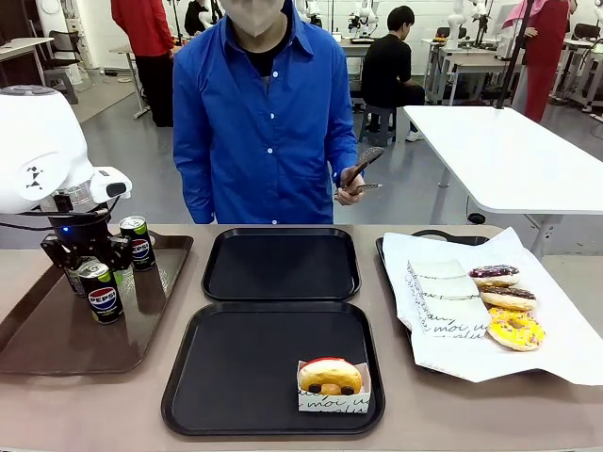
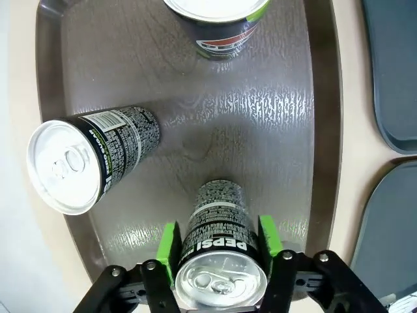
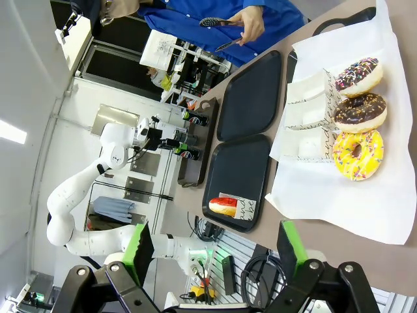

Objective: Set up donuts and drinks on trays.
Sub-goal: Pick up one Pepsi coke and place it on the Flat Tray.

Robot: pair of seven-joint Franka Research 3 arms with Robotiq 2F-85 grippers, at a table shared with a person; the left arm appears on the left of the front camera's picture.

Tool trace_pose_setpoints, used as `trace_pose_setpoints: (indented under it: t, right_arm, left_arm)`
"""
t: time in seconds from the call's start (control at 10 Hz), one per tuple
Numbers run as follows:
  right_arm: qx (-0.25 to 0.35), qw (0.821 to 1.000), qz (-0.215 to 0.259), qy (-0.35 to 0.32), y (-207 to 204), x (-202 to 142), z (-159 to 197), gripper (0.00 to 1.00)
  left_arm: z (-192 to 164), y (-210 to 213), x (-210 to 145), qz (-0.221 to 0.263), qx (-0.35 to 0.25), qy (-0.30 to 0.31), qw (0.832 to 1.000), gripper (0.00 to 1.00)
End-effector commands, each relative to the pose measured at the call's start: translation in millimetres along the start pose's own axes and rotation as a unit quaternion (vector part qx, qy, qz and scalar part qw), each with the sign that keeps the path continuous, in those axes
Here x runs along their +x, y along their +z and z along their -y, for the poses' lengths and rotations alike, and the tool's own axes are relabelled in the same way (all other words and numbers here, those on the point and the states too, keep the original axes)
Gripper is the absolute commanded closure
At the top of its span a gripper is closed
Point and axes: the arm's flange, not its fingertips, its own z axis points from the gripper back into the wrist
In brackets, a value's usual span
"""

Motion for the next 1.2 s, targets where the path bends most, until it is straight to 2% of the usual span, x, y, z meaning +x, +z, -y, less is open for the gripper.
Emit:
trace_pose_setpoints:
  t: [0.0,0.1,0.2,0.3,0.4,0.5,0.6,1.1]
  right_arm:
    - [0.012,1.000,0.008,0.007,0.5,2.3,-0.6,0.00]
    - [0.012,1.000,0.008,0.007,0.5,2.3,-0.6,0.00]
    - [0.012,1.000,0.008,0.007,0.5,2.3,-0.6,0.00]
    - [0.012,1.000,0.008,0.007,0.5,2.3,-0.6,0.00]
    - [0.012,1.000,0.008,0.007,0.5,2.3,-0.6,0.00]
    - [0.012,1.000,0.008,0.007,0.5,2.3,-0.6,0.00]
    - [0.012,1.000,0.008,0.007,0.5,2.3,-0.6,0.00]
    - [0.012,1.000,0.008,0.007,0.5,2.3,-0.6,0.00]
  left_arm:
    - [3.9,-0.9,4.0,0.002,0.019,0.010,1.000,0.59]
    - [3.6,-0.7,3.3,0.002,0.019,0.009,1.000,0.90]
    - [3.1,-0.2,2.7,0.003,0.019,0.009,1.000,0.77]
    - [3.1,0.1,2.3,0.003,0.020,0.007,1.000,1.00]
    - [3.1,0.6,2.4,0.003,0.020,0.006,1.000,0.95]
    - [3.3,3.1,2.1,0.001,0.015,0.007,1.000,1.00]
    - [4.9,15.3,-2.1,-0.005,0.008,0.021,1.000,1.00]
    - [15.6,151.0,-84.0,0.029,-0.025,-0.062,0.997,1.00]
